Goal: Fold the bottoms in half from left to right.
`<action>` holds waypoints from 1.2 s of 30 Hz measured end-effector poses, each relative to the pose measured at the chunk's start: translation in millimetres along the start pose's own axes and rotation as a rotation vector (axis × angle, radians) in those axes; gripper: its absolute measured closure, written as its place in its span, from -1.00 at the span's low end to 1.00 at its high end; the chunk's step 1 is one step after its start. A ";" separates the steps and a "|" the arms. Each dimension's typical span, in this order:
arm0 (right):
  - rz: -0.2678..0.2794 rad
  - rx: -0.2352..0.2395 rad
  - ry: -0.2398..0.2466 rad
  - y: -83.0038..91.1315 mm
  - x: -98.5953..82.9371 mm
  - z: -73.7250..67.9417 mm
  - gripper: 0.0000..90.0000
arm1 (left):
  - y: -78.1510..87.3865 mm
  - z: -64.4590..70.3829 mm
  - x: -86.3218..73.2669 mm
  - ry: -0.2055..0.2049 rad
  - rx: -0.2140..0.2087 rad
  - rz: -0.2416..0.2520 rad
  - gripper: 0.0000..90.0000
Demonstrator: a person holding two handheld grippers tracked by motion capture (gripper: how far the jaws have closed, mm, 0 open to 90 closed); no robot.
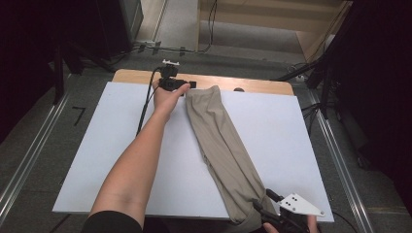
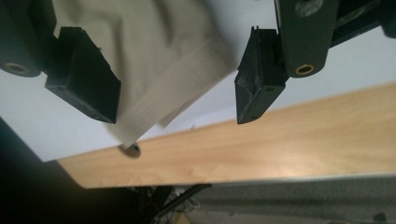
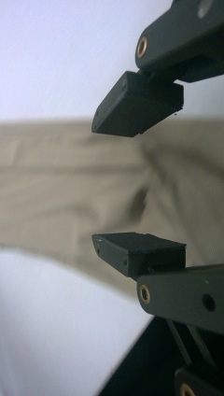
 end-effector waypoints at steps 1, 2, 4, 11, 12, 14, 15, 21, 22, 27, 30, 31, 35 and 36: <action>-0.005 0.004 0.019 -2.5 2.0 -6.1 -0.13 | -0.7 -4.4 -5.5 0.003 0.008 -0.009 -0.29; -0.013 0.008 0.039 -6.1 3.7 -12.0 -0.13 | -2.0 -7.3 -10.9 0.010 0.002 -0.019 -0.29; -0.031 0.027 0.066 -13.7 6.2 -22.1 -0.11 | -6.1 -9.7 -20.5 0.016 -0.018 -0.041 -0.24; -0.107 -0.016 0.115 -46.9 8.1 -38.3 -0.21 | -27.8 0.7 -37.8 -0.014 -0.013 -0.105 -0.09; -0.118 -0.017 0.111 -50.3 7.3 -39.0 -0.25 | -30.3 1.7 -38.9 -0.016 -0.005 -0.112 -0.06; -0.132 -0.028 0.113 -55.6 6.0 -40.3 -0.35 | -36.1 3.6 -41.0 -0.012 0.018 -0.118 0.01; -0.147 -0.025 0.114 -58.3 4.6 -41.6 -0.42 | -36.9 4.6 -40.4 -0.006 0.023 -0.112 0.03; -0.180 -0.064 0.101 -61.1 2.2 -40.6 -0.23 | -42.1 9.9 -41.0 -0.003 0.032 -0.111 0.48; -0.187 -0.057 0.098 -60.2 2.0 -40.4 -0.01 | -42.7 10.2 -41.4 -0.001 0.031 -0.113 0.55; -0.196 -0.056 0.104 -56.1 1.4 -32.5 0.88 | -42.6 8.5 -41.0 0.021 0.025 -0.117 0.90; -0.214 -0.041 0.105 -55.2 3.2 -31.5 0.92 | -38.7 8.6 -36.5 0.034 0.010 -0.105 0.92; -0.211 -0.034 0.112 -55.0 4.0 -32.5 0.92 | -36.4 8.6 -34.0 0.032 0.006 -0.103 0.92; -0.189 -0.018 0.138 -52.9 8.5 -44.8 0.93 | -25.8 6.5 -21.5 0.028 0.002 -0.099 0.93; -0.186 -0.012 0.148 -52.4 10.9 -49.5 0.93 | -23.0 6.0 -18.1 0.023 0.004 -0.100 0.93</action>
Point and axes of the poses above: each handheld gripper's, and its own axes: y roughly backward along the jaws, x roughly out of its top, z roughly to its right, the point moved 9 cm from there along -y, roughly forward along the jaws, and after that the axes turned 14 degrees about -z, right-handed, at the moved point
